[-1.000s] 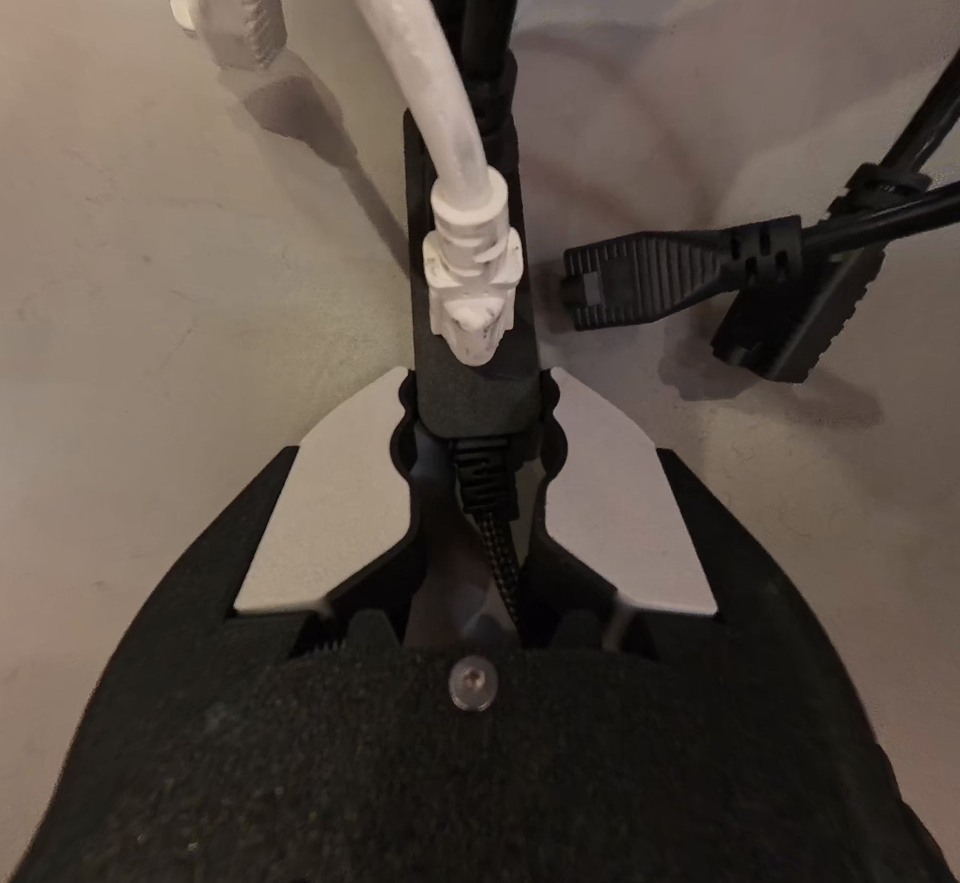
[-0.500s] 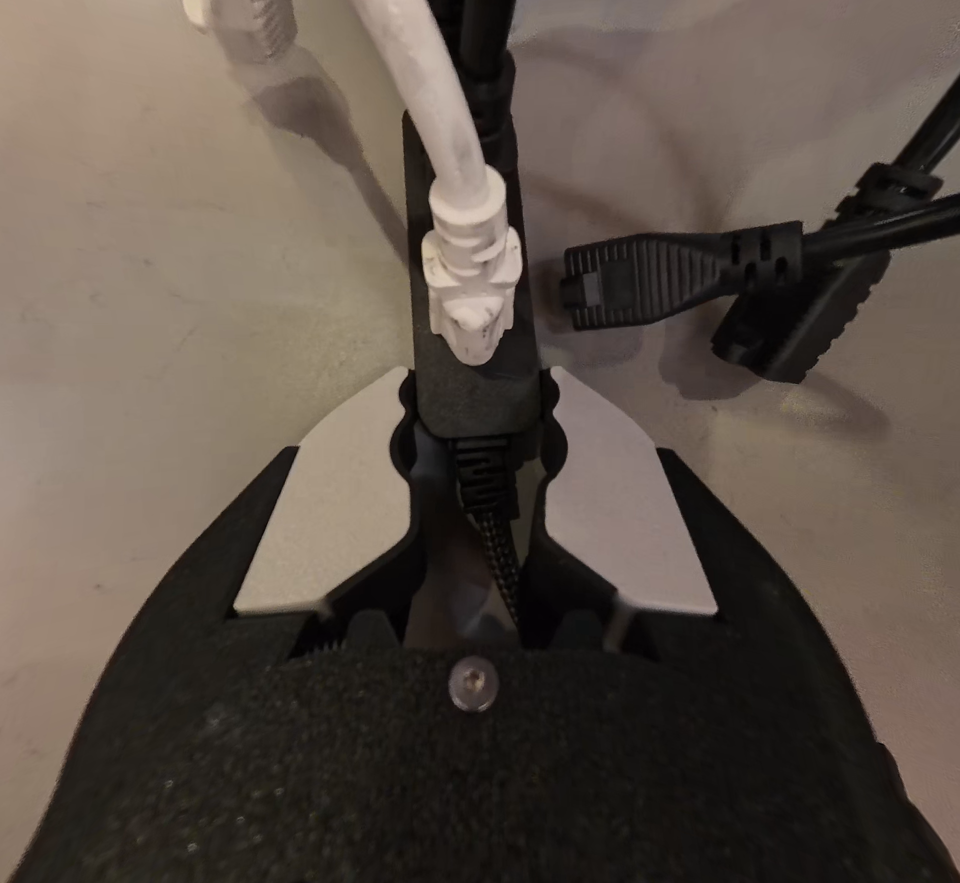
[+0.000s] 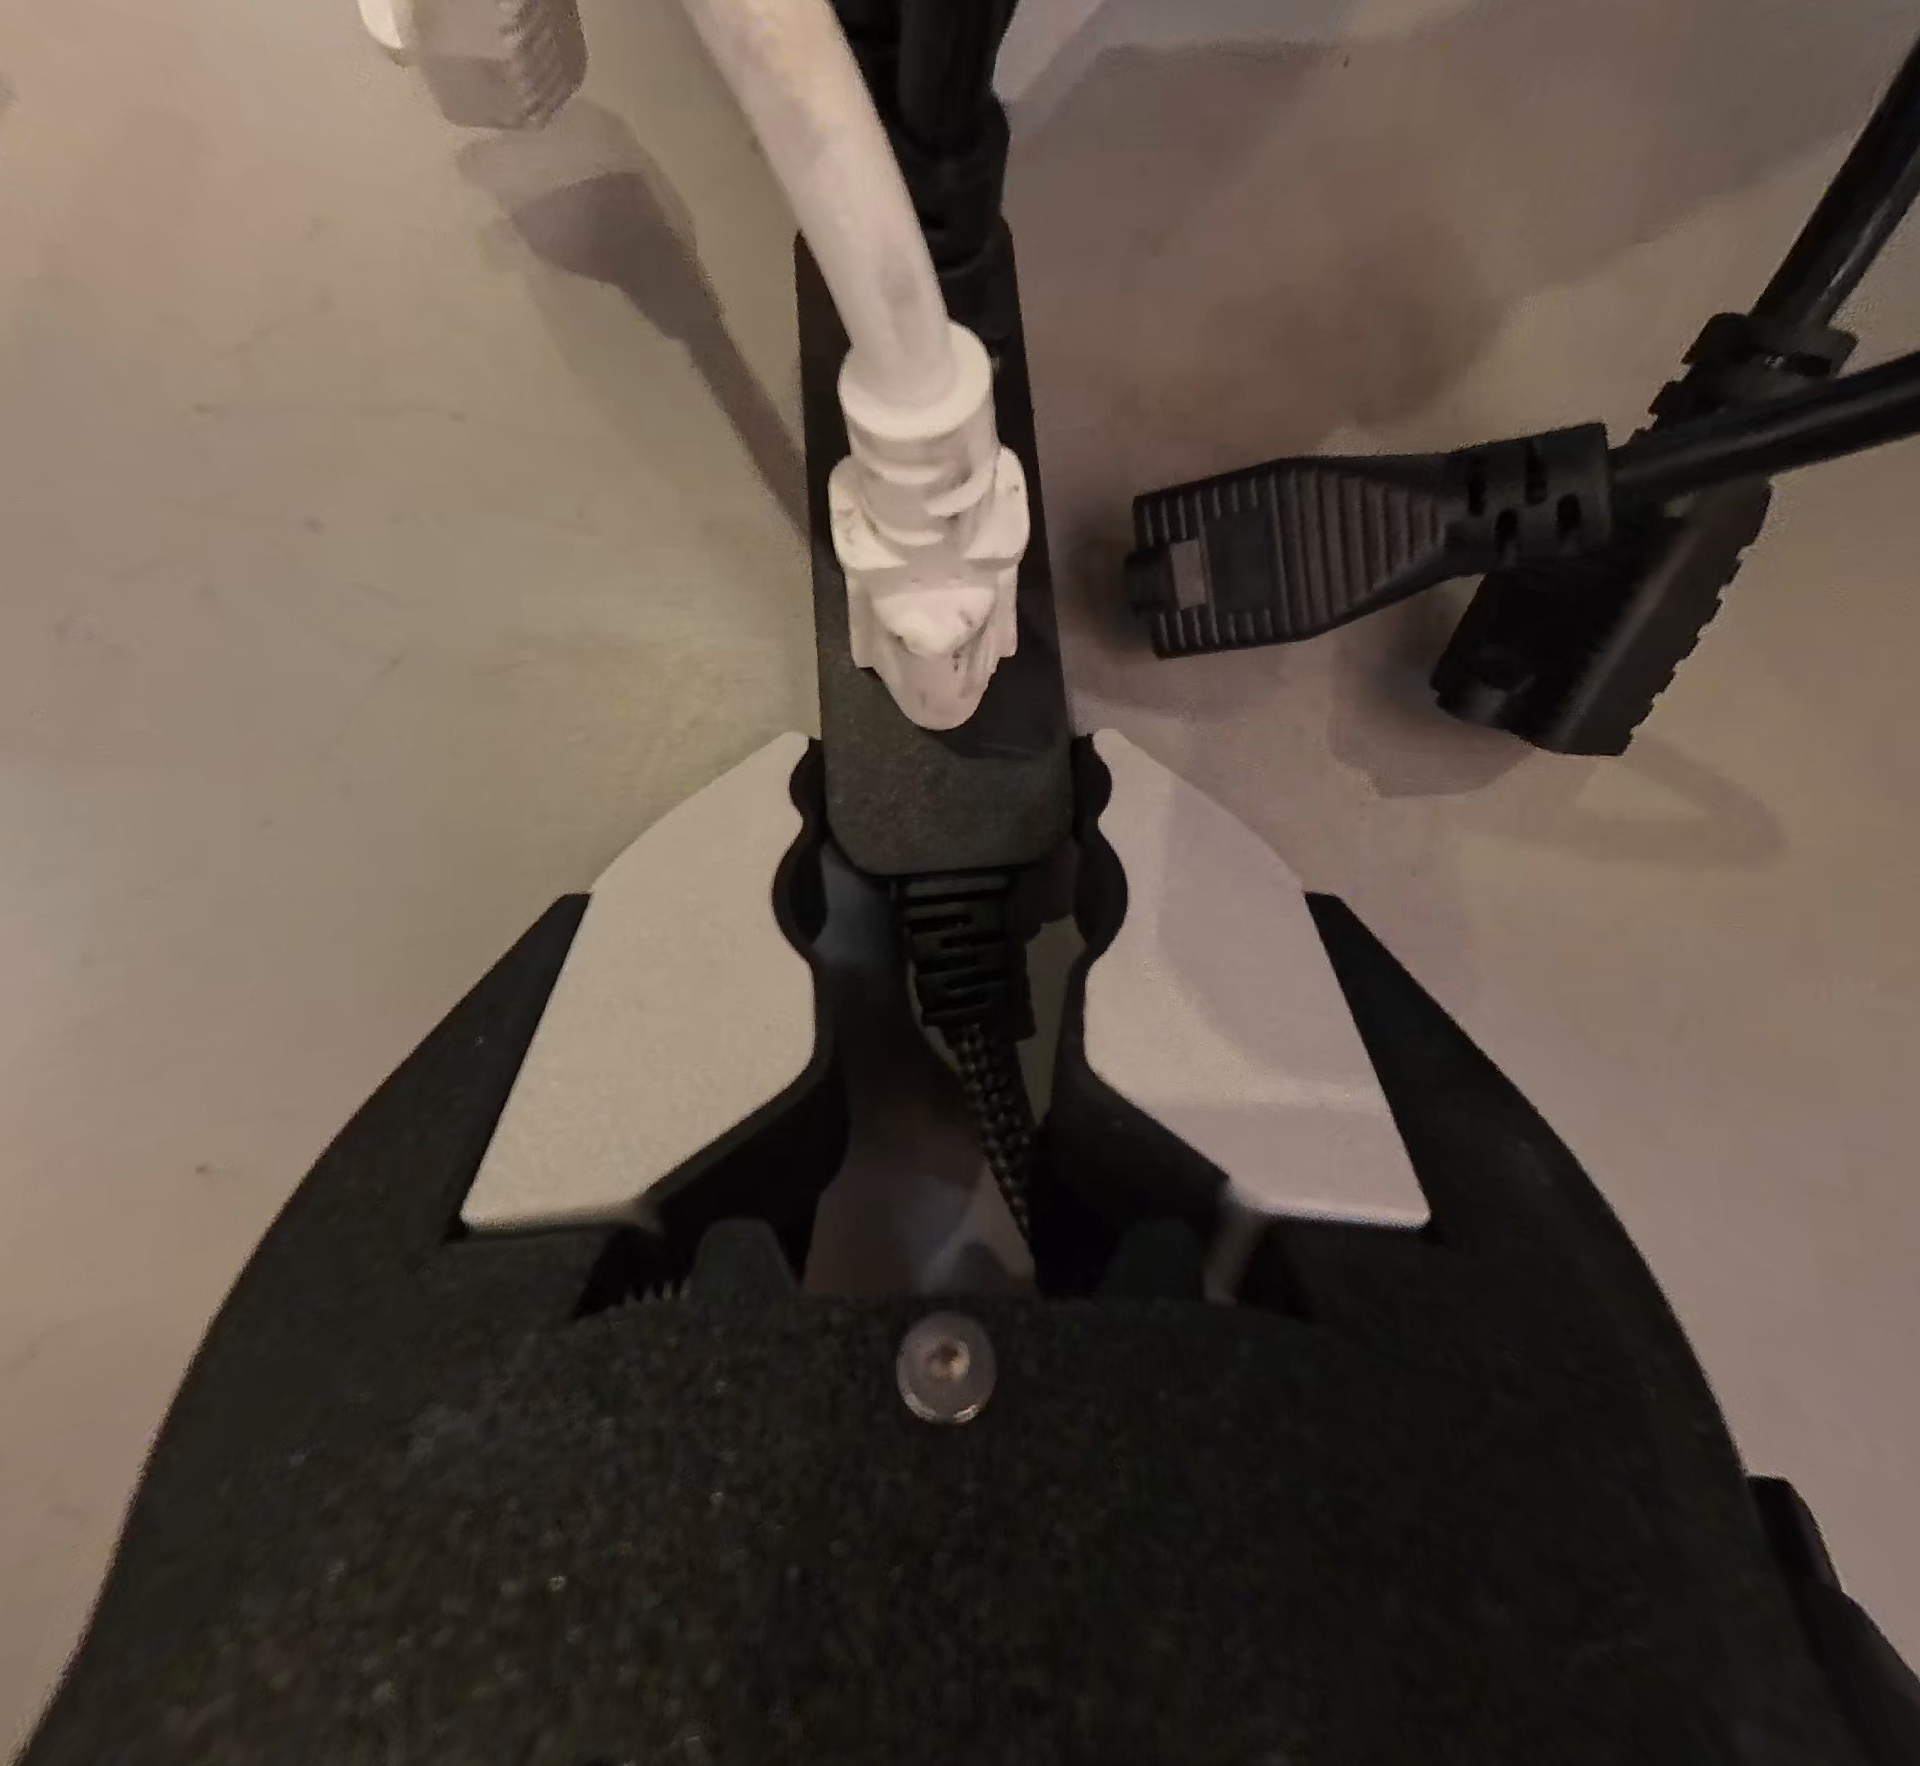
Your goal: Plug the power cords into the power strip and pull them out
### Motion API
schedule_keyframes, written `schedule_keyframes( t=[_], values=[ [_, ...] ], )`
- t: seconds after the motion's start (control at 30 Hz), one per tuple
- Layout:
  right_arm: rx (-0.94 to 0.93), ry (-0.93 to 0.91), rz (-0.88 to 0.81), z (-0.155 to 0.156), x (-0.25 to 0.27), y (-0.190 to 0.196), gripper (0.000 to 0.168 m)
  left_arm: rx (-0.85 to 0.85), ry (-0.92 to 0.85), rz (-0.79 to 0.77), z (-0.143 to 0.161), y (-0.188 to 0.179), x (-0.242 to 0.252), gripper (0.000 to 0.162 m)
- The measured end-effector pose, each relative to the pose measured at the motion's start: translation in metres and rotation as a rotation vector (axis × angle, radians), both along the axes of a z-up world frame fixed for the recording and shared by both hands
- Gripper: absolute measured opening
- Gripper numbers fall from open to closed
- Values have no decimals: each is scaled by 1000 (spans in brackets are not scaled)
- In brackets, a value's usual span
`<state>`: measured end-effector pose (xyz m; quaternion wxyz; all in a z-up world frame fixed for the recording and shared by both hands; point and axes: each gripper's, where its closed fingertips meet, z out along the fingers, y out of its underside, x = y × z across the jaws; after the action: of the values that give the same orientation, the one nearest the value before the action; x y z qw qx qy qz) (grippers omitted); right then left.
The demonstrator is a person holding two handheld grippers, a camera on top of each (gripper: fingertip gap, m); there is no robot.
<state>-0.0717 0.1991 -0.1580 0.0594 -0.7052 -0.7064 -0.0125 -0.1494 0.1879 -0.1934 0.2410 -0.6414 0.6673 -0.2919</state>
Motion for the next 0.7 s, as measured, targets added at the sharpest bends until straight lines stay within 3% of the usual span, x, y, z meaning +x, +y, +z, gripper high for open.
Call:
schedule_keyframes(
  t=[0.33, 0.43, 0.7],
  values=[
    [-115, 213, -120, 6, -10, -8, 33, 0, -2, -18, 0, 0, 0, 44],
    [-92, 284, -111, 16, -19, -3, 24, 0, -2, -15, 0, 0, 0, 44],
    [-65, 271, -73, 14, -11, -3, 23, 3, -7, -11, 0, 0, 0, 45]
  ],
)
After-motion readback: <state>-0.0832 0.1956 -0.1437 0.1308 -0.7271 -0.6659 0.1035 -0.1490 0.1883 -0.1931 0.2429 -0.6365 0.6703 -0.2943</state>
